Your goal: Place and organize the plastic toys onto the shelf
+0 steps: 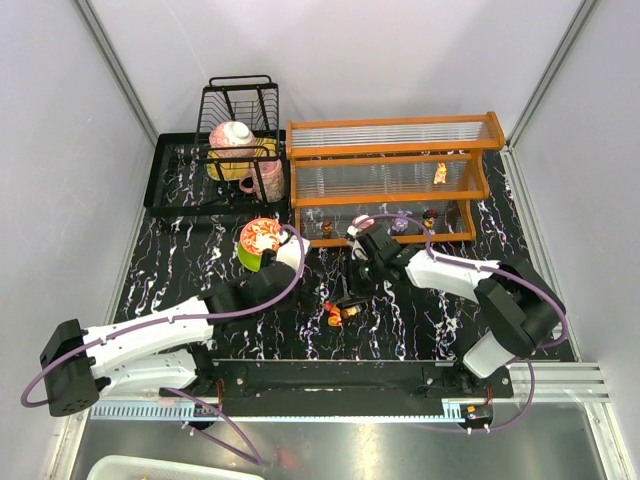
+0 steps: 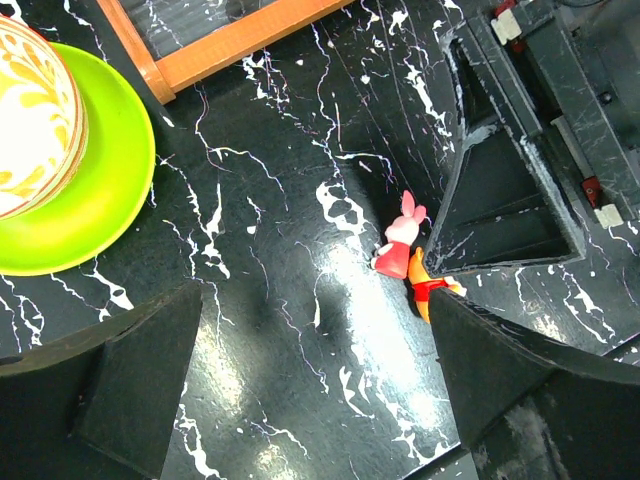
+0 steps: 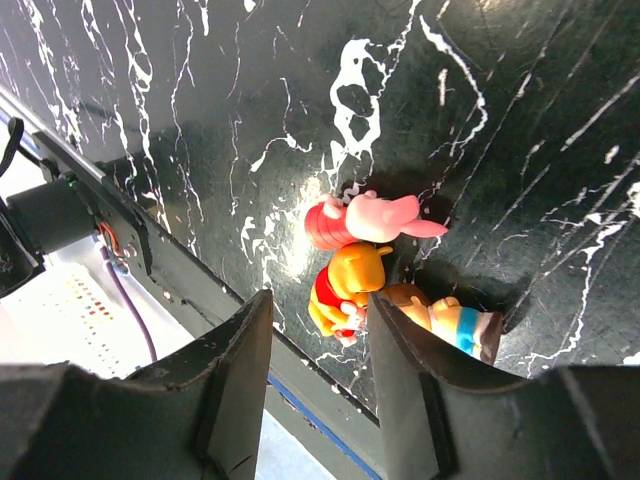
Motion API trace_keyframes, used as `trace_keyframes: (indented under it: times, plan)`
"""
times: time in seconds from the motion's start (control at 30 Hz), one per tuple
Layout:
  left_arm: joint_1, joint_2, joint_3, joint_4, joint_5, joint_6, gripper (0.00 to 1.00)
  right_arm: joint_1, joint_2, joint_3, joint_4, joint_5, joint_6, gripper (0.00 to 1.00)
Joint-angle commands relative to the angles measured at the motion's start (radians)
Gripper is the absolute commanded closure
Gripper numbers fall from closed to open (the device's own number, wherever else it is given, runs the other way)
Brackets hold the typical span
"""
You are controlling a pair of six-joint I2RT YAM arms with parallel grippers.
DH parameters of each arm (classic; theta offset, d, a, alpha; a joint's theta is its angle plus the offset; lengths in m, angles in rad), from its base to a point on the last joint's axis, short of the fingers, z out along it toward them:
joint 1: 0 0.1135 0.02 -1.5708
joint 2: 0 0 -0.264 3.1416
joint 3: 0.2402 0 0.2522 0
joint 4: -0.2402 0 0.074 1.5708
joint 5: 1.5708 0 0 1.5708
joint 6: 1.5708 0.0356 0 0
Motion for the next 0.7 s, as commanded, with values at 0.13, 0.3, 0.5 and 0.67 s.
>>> trace_keyframes:
  times: [0.13, 0.3, 0.5, 0.67]
  plan:
    - [0.005, -0.001, 0.003, 0.042, -0.018, -0.002, 0.01, 0.011, 0.038, 0.015, 0.044, -0.048, -0.043, 0.5]
    - [0.006, -0.003, 0.003, 0.042, -0.019, 0.002, 0.01, 0.011, 0.068, 0.008, 0.076, -0.05, -0.039, 0.48]
    - [0.01, -0.003, 0.008, 0.039, -0.022, 0.01, 0.01, 0.015, 0.074, 0.008, 0.065, -0.054, -0.051, 0.48]
    - [0.01, 0.005, 0.008, 0.045, -0.016, 0.01, 0.01, 0.024, 0.068, -0.008, 0.05, -0.054, -0.054, 0.48]
